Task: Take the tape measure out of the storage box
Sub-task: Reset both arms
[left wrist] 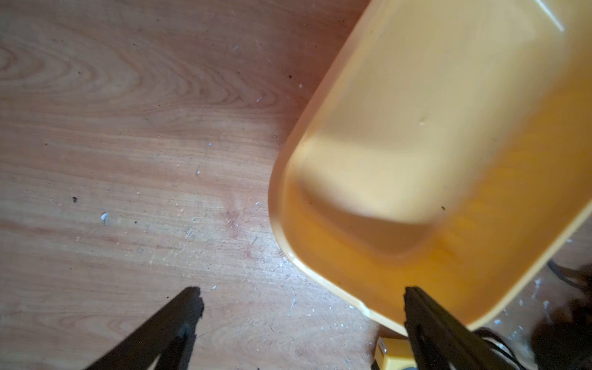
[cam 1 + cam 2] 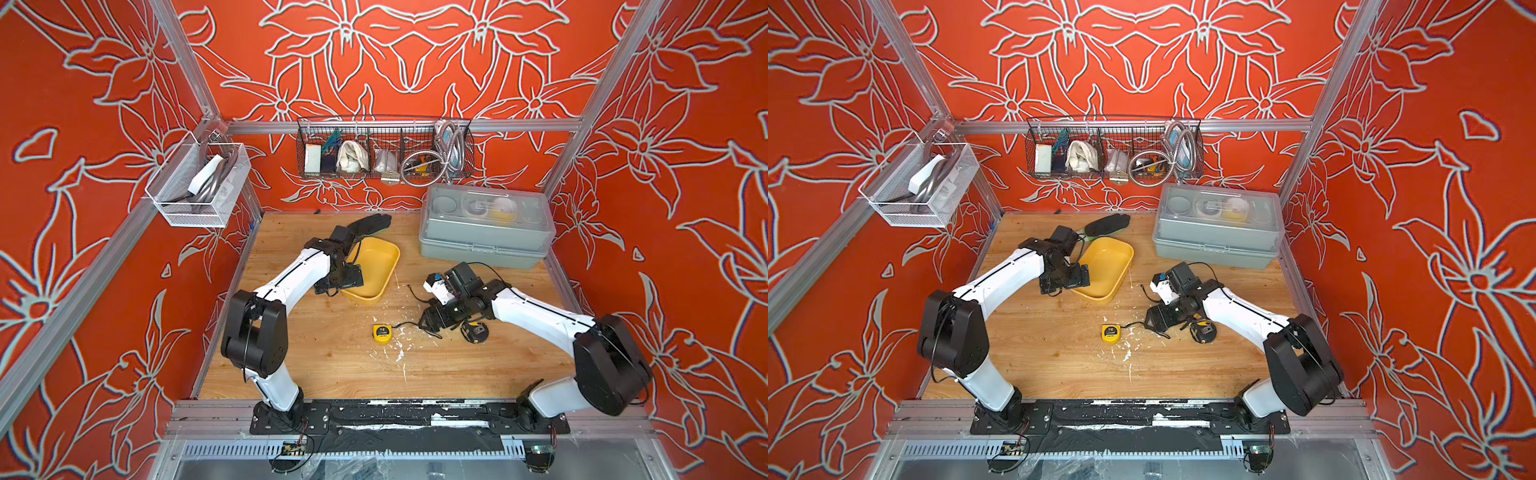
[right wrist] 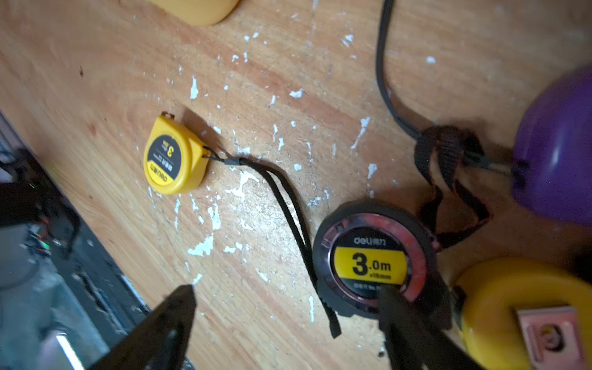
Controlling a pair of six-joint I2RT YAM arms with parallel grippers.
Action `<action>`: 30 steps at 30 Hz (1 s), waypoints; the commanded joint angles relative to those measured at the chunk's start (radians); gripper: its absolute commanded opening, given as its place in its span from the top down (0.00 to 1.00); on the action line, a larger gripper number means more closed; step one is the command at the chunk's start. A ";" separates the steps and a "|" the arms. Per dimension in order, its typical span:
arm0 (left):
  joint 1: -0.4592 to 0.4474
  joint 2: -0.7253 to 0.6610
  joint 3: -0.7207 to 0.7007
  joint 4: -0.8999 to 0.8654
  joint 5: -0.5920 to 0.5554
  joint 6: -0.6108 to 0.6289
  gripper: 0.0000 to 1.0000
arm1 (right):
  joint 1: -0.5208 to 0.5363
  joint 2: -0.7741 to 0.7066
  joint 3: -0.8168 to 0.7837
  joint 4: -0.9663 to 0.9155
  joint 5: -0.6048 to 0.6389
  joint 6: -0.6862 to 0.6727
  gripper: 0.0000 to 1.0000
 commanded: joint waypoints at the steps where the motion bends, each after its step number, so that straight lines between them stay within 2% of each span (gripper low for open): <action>1: 0.013 -0.050 -0.023 0.033 -0.111 -0.015 0.00 | 0.010 -0.088 -0.011 0.025 0.200 0.008 0.00; 4: 0.051 -0.130 -0.066 0.121 -0.173 0.004 0.00 | -0.006 -0.202 -0.038 0.129 0.340 0.038 0.00; 8: 0.096 -0.155 -0.101 0.172 -0.290 0.029 0.00 | -0.059 -0.301 -0.070 0.256 0.559 0.061 0.00; 10: 0.123 -0.143 -0.133 0.199 -0.336 0.041 0.00 | -0.127 -0.318 -0.095 0.298 0.631 0.071 0.00; 14: 0.191 -0.156 -0.211 0.242 -0.373 0.028 0.00 | -0.310 -0.312 -0.168 0.356 0.667 0.104 0.00; 16: 0.223 -0.210 -0.312 0.372 -0.388 0.065 0.00 | -0.375 -0.306 -0.230 0.433 0.730 0.102 0.00; 18: 0.226 -0.261 -0.422 0.549 -0.395 0.181 0.00 | -0.397 -0.280 -0.251 0.458 0.767 0.007 0.00; 21: 0.227 -0.293 -0.504 0.663 -0.436 0.281 0.00 | -0.422 -0.208 -0.221 0.424 0.872 -0.062 0.00; 23: 0.228 -0.311 -0.565 0.774 -0.469 0.306 0.00 | -0.450 -0.191 -0.272 0.533 0.917 -0.076 0.00; 27: 0.231 -0.372 -0.738 1.054 -0.404 0.356 0.00 | -0.514 -0.132 -0.365 0.783 0.877 -0.079 0.00; 29: 0.236 -0.380 -0.812 1.197 -0.358 0.373 0.00 | -0.519 -0.061 -0.365 0.870 0.882 -0.118 0.00; 30: 0.240 -0.376 -0.855 1.282 -0.319 0.392 0.00 | -0.519 -0.036 -0.337 0.845 0.891 -0.123 0.00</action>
